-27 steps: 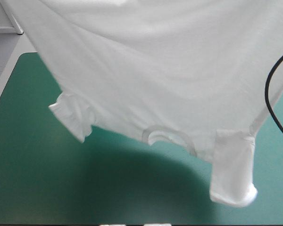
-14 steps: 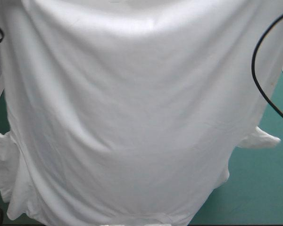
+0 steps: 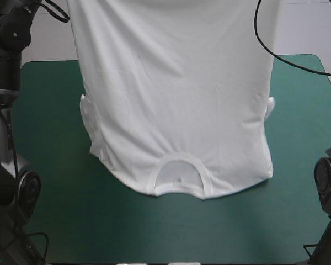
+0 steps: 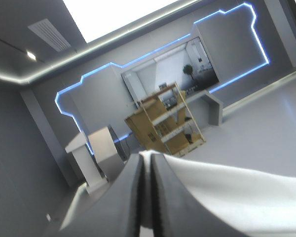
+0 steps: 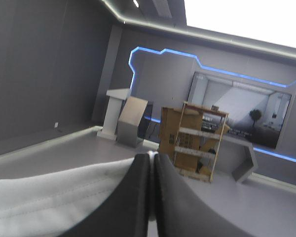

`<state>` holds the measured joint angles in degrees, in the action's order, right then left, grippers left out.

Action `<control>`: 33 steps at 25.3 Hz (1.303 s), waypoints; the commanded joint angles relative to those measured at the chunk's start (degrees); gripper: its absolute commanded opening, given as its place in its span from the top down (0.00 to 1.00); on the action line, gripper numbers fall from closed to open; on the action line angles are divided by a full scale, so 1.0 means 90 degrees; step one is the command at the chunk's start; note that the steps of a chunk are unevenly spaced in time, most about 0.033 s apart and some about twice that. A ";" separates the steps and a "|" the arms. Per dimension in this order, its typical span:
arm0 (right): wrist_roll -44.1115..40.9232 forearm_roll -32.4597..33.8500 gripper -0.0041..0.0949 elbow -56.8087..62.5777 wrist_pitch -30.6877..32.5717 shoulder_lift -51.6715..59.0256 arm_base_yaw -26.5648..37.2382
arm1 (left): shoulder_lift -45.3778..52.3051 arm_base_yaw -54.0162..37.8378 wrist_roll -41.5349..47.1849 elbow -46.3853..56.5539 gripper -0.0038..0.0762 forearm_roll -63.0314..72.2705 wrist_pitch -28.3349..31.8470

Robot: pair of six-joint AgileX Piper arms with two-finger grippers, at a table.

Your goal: Fold the cloth

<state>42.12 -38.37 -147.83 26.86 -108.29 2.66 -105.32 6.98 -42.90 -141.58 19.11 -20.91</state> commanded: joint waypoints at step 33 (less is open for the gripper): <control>-0.1830 0.1649 0.95 0.2129 0.4496 0.0482 -0.0236 | -0.0289 0.0017 0.3156 0.0974 0.93 -0.2034 -0.4710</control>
<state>25.41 -23.94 -134.06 70.02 -110.96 1.41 -114.63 7.04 -13.61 -137.18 -0.35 -65.68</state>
